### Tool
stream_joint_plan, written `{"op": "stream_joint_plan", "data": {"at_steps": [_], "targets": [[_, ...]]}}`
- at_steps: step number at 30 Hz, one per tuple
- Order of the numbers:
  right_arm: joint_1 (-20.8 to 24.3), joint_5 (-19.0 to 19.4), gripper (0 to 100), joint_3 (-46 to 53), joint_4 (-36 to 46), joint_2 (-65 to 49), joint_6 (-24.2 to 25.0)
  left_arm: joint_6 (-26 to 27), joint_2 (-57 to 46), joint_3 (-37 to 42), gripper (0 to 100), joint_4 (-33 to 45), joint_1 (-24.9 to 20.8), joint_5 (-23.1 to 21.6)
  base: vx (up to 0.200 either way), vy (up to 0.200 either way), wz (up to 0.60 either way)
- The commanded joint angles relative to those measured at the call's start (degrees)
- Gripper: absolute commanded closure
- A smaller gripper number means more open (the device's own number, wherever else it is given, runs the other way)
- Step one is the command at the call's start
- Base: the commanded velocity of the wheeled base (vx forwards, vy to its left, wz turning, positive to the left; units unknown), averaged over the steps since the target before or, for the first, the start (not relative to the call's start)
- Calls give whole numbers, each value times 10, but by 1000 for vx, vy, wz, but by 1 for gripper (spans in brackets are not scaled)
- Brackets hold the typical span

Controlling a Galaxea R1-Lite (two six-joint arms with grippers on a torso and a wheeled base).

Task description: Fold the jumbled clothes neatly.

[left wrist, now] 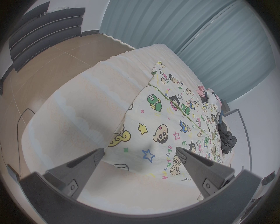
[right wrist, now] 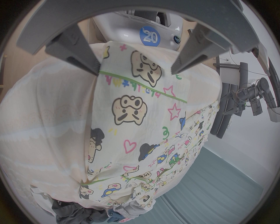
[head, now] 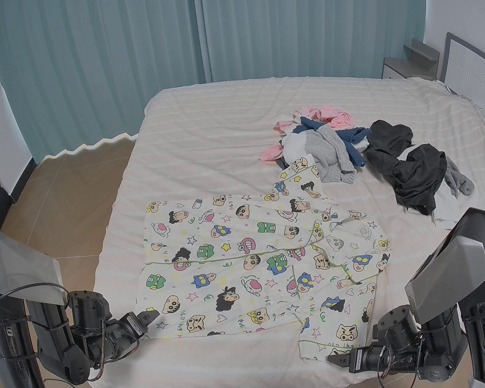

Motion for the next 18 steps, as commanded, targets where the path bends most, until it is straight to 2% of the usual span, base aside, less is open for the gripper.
{"op": "stream_joint_plan", "data": {"at_steps": [1,18], "targets": [[0,1,100,-1,1,5,0,0,1,0,0,0,0,0,0,0,0],[-10,-1,100,35,1,-52,-7,2,4,1,0,0,0,3,0,0,0]]}}
